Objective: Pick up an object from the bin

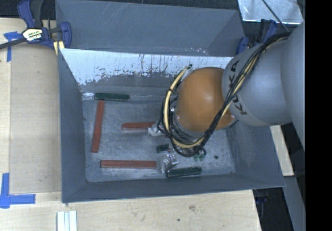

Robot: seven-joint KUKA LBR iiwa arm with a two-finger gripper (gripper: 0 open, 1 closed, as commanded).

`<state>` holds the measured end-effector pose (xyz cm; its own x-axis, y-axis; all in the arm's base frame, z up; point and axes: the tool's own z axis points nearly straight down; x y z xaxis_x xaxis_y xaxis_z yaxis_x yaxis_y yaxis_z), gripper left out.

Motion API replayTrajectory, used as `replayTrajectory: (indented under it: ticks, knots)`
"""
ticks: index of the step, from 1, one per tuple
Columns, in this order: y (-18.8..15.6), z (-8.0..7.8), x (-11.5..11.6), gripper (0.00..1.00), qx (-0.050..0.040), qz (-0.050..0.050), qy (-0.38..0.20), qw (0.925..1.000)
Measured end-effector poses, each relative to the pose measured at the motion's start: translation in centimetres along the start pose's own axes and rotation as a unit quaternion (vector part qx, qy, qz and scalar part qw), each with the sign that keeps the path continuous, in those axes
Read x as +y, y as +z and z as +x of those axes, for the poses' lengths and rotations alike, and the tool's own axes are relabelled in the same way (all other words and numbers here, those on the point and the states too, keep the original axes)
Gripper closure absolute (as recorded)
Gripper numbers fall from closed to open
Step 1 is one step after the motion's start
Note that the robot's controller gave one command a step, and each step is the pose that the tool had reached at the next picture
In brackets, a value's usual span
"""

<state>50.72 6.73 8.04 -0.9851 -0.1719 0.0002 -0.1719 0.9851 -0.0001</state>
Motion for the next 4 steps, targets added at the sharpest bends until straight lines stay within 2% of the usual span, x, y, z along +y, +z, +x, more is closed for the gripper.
replayTrajectory:
  ticks: [1,2,3,4]
  knots:
    - [-1.6,0.2,3.4,0.00,-0.0013,0.001,0.034,0.9994]
    - [-0.4,0.3,2.3,0.00,-0.0011,-0.002,0.051,0.9987]
    - [0.2,-1.7,-3.0,1.00,-0.0152,-0.002,-0.015,0.9998]
    - [0.2,-1.7,-3.0,1.00,-0.0152,-0.002,-0.015,0.9998]
